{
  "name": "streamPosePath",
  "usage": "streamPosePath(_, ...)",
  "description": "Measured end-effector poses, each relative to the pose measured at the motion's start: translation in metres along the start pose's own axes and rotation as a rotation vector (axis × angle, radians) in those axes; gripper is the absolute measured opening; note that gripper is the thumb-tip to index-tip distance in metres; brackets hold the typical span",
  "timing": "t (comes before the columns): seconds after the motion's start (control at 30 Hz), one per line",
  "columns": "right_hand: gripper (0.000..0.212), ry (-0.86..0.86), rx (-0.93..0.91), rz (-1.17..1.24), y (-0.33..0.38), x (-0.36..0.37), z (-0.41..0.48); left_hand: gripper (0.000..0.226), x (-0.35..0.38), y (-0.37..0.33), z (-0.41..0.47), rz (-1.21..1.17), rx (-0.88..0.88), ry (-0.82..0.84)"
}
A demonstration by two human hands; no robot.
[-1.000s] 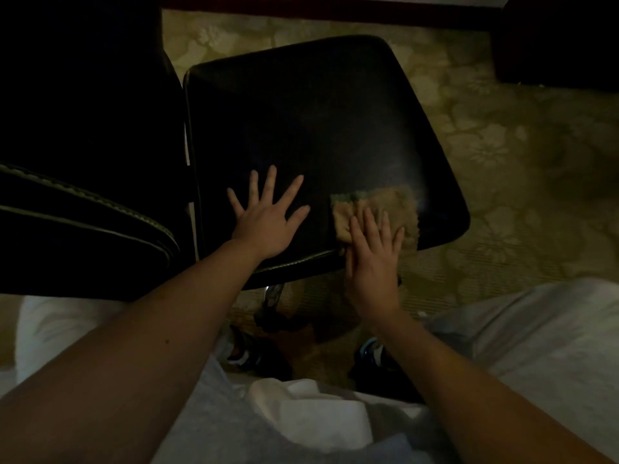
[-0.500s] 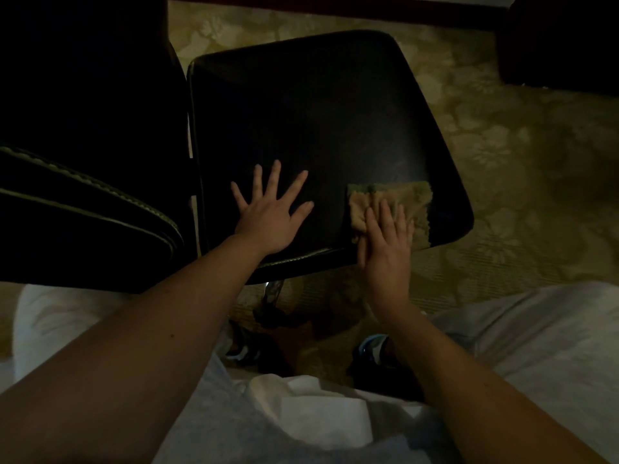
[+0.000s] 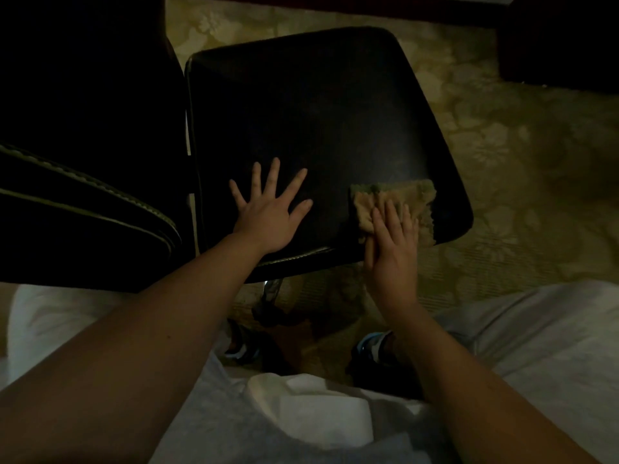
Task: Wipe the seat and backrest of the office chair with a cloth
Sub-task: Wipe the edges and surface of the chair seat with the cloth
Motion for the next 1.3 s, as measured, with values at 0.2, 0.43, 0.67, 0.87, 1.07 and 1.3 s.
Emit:
streamPosePath(0.2, 0.048, 0.063, -0.073, 0.041, 0.024, 0.008, -0.013, 0.054, -0.005, 0.001, -0.002, -0.063, -0.006, -0.113)
streamPosePath(0.43, 0.045, 0.099, -0.173, 0.061, 0.015, 0.004, -0.008, 0.062, -0.007, 0.020, 0.004, -0.033, -0.021, -0.196)
streamPosePath(0.67, 0.048, 0.093, -0.060, 0.054, 0.056, 0.021, -0.025, 0.060, -0.003, 0.016, 0.004, 0.018, -0.035, -0.151)
streamPosePath(0.87, 0.045, 0.138, -0.267, 0.069, 0.031, 0.014, -0.014, 0.056, -0.002, 0.017, 0.006, 0.038, -0.021, -0.151)
streamPosePath(1.07, 0.049, 0.051, -0.007, -0.008, 0.032, 0.010, -0.011, 0.056, -0.002, 0.015, 0.004, 0.045, -0.020, -0.146)
streamPosePath(1.3, 0.047, 0.135, -0.156, -0.002, 0.066, 0.024, -0.026, 0.056, -0.003, 0.015, 0.005, 0.070, -0.022, -0.153)
Point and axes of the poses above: each hand's wrist, its own z-axis towards the middle knuckle, its own x-axis out of the palm, y = z × x, the point moved 4 cm from there along z, towards the middle knuckle, and after that the axes turned 13 degrees about -y, right-handed, at the moved point
